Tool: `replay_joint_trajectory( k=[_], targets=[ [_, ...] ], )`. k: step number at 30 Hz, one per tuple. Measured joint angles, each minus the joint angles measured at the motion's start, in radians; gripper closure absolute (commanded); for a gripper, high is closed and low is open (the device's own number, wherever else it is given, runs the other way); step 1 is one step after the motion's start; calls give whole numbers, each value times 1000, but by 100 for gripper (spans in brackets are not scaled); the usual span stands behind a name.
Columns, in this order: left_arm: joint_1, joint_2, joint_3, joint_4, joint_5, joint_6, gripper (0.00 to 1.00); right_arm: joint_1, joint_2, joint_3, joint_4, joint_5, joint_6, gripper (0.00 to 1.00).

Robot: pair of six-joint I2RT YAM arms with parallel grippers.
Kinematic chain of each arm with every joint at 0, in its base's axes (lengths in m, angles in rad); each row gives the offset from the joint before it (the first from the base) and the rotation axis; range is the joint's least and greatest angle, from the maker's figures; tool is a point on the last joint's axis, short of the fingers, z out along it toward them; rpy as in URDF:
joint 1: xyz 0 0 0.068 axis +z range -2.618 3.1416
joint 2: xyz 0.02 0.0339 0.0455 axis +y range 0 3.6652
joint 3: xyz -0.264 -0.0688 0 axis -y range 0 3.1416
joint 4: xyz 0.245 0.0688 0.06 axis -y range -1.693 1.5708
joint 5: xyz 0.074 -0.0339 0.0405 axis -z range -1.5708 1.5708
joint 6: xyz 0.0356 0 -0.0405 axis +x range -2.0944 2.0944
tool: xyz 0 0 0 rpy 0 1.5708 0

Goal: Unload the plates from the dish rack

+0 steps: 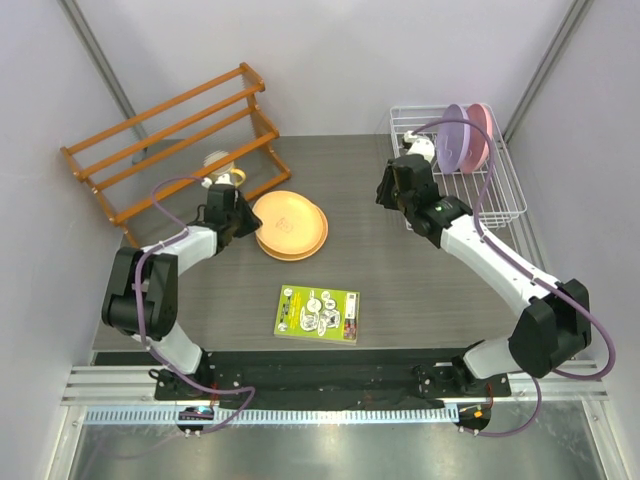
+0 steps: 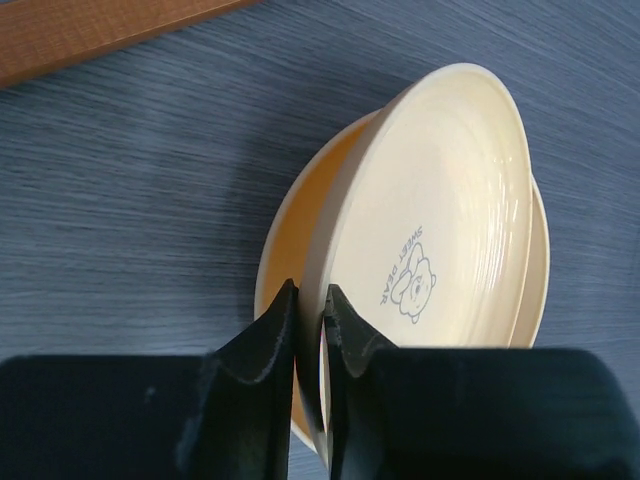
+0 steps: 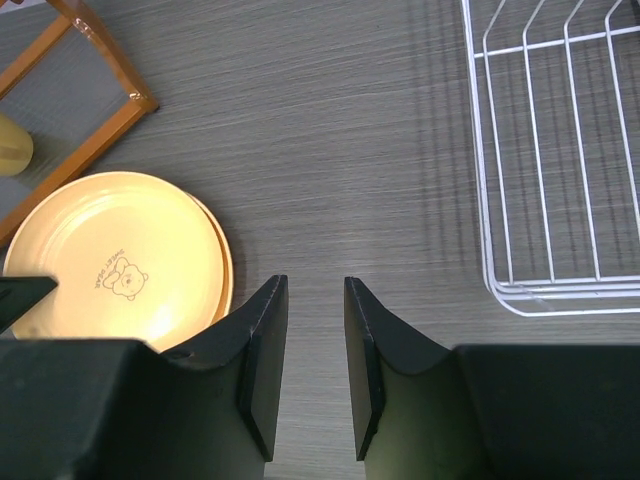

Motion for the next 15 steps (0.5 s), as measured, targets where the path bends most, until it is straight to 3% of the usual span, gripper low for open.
replay_joint_trajectory(
  k=[2, 3, 7, 8, 15],
  targets=[
    [1, 7, 0, 16, 14, -1, 66, -5, 0, 0, -1, 0, -3, 66],
    [0, 12, 0, 21, 21, -1, 53, -8, 0, 0, -2, 0, -3, 66],
    [-1, 37, 0, 37, 51, -10, 24, -21, 0, 0, -8, 2, -12, 65],
    [-1, 37, 0, 39, 55, -5, 1, -24, 0, 0, -10, 5, -15, 65],
    [-1, 39, 1, 0, 58, -14, 1, -83, 32, 37, -37, 156, -120, 65]
  ],
)
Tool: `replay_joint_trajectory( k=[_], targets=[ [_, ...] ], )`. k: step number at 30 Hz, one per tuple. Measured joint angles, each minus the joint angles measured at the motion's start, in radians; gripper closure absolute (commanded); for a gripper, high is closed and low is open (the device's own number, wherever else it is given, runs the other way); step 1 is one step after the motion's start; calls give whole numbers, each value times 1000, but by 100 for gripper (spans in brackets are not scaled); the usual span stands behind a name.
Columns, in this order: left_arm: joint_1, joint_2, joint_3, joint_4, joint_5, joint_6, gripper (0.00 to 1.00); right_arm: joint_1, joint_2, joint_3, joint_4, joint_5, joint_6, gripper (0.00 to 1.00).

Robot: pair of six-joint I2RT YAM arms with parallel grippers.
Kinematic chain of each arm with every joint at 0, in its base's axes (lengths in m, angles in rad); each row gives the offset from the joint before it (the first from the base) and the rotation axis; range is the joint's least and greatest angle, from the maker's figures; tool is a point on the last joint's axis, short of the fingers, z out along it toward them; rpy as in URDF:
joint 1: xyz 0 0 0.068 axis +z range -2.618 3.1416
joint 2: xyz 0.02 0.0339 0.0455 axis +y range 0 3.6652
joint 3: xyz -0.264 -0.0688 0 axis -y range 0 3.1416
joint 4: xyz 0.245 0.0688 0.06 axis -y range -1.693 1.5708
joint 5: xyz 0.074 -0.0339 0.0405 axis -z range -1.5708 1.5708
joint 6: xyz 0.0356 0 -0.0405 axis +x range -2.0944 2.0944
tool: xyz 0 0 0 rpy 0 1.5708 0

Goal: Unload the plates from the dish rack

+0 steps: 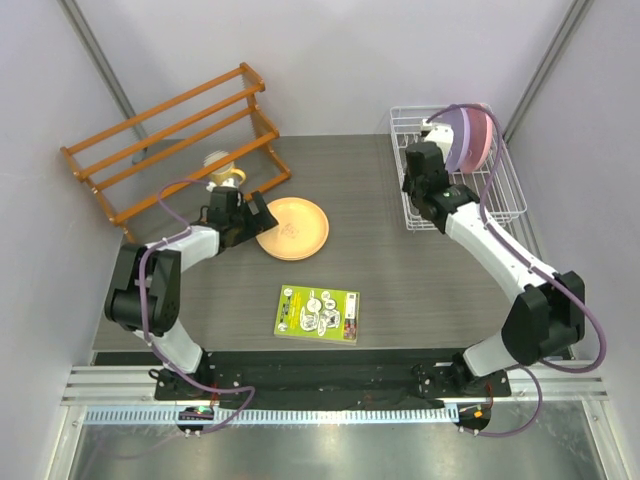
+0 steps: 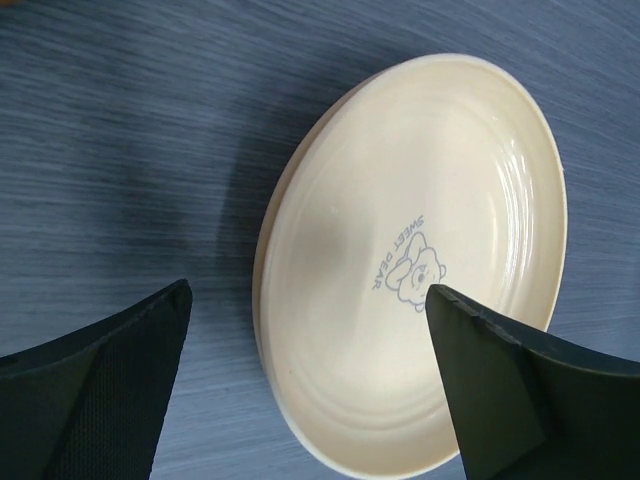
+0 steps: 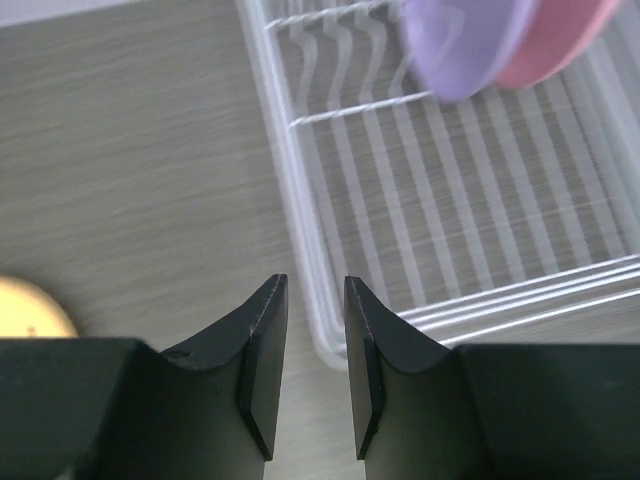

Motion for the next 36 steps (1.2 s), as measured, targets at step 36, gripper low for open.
replay_joint_trajectory(
  k=[36],
  targets=[
    [0, -226, 60, -100, 18, 49, 0, -277, 727, 740, 224, 372, -612, 45]
  ],
)
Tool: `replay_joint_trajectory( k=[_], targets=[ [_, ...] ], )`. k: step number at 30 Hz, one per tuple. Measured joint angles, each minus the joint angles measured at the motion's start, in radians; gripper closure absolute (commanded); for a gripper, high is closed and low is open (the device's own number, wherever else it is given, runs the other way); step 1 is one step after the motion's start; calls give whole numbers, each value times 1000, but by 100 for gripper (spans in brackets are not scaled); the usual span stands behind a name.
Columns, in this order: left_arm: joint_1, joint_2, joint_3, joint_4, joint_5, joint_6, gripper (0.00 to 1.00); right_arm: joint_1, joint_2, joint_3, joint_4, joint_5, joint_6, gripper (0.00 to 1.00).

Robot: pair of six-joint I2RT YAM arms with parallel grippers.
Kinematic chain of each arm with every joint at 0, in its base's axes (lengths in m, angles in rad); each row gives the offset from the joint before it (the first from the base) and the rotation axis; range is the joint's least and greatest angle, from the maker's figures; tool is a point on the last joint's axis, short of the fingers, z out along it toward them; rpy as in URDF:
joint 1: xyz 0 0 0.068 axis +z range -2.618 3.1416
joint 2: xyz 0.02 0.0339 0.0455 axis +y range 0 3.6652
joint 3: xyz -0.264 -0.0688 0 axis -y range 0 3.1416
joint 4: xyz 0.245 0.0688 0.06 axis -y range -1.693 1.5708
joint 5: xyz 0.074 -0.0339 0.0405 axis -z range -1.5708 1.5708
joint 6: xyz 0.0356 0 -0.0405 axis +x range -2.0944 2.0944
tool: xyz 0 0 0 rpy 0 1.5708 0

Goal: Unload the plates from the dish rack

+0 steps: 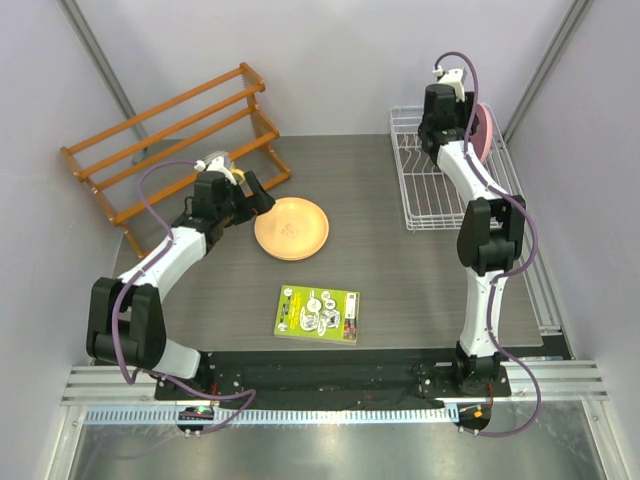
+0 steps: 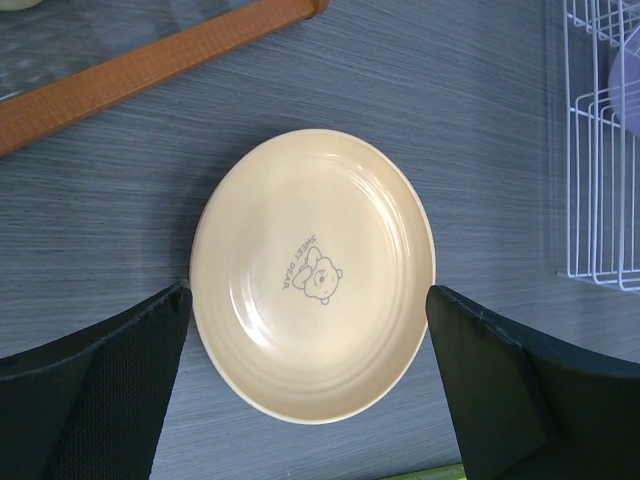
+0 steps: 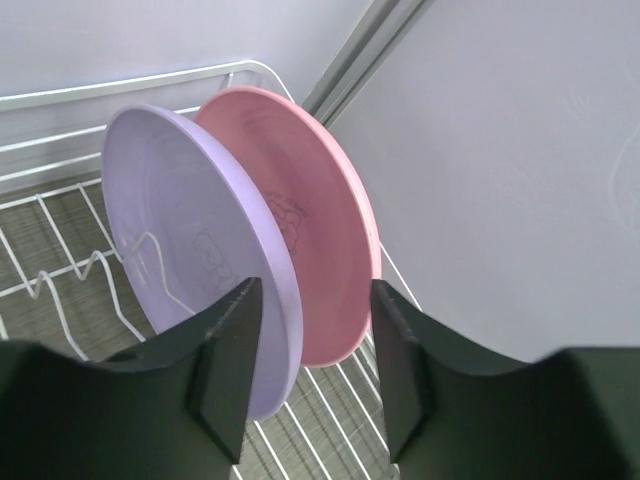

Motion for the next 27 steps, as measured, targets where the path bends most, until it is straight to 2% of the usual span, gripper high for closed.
replay_joint_trajectory(
  k=[16, 23, 26, 27],
  targets=[
    [0, 9, 0, 2, 2, 0, 1, -11, 43, 21, -39, -40, 46, 46],
    [0, 10, 0, 3, 2, 0, 1, -23, 101, 42, -51, -28, 39, 68],
    [0, 11, 0, 4, 2, 0, 0, -28, 101, 56, -52, -26, 36, 95],
    [0, 13, 0, 3, 2, 0, 1, -29, 101, 63, -55, -21, 33, 97]
  ],
)
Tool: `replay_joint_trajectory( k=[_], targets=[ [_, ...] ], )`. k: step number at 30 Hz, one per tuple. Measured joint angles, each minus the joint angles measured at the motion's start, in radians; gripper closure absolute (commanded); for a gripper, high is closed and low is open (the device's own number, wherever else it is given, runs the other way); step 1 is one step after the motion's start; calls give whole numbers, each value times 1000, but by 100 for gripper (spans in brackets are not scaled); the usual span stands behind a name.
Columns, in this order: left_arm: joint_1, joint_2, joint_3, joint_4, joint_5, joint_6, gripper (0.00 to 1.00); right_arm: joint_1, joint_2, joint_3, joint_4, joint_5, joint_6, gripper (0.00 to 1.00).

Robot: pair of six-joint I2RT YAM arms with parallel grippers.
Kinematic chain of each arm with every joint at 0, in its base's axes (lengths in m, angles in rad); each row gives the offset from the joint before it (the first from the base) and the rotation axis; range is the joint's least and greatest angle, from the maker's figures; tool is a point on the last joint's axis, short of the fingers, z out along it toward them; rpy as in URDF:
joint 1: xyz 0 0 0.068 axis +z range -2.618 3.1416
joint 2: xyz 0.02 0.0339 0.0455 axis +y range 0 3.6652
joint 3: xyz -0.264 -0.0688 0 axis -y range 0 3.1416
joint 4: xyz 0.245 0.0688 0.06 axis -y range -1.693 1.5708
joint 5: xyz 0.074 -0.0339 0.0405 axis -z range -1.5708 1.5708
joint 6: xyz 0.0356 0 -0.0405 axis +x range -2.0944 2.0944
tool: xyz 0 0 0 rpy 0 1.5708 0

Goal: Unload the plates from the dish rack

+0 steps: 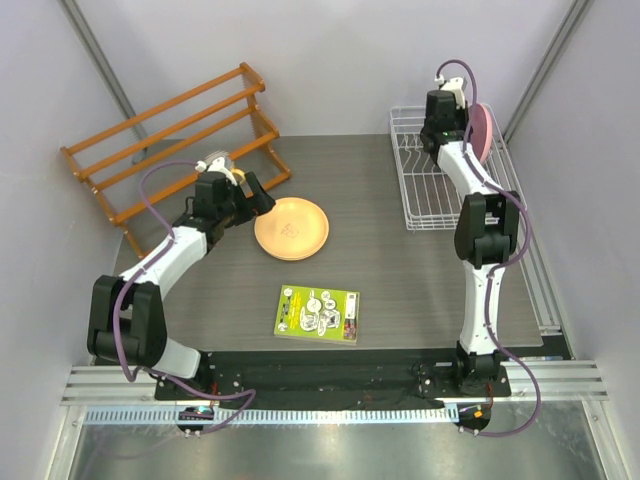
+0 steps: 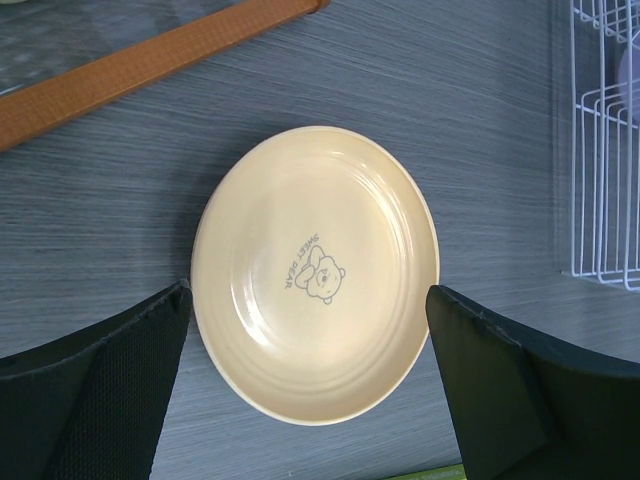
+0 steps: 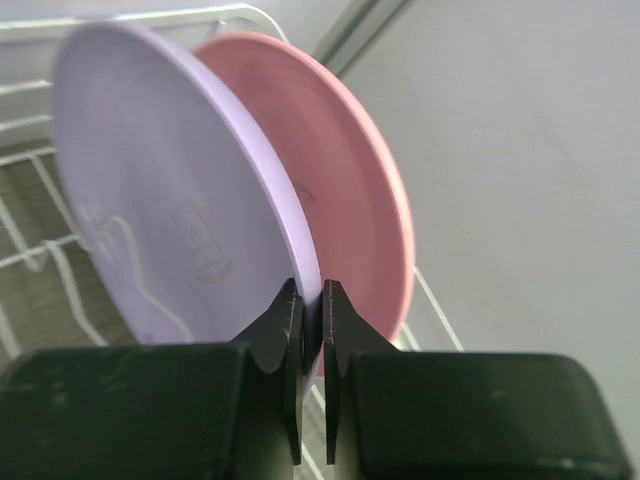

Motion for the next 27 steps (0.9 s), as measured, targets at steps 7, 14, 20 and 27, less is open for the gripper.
replay_joint_trajectory(
  k=[7, 14, 20, 27],
  targets=[
    [0, 4, 0, 0, 0, 0, 1, 0, 0, 4, -2, 30, -47, 99],
    [0, 5, 0, 0, 4, 0, 0, 46, -12, -77, 246, 174, -257, 99],
    [0, 5, 0, -1, 4, 0, 1, 111, -20, -196, 672, 274, -608, 99],
    [0, 3, 0, -8, 4, 3, 1, 140, -95, -293, 972, 323, -826, 99]
  ],
)
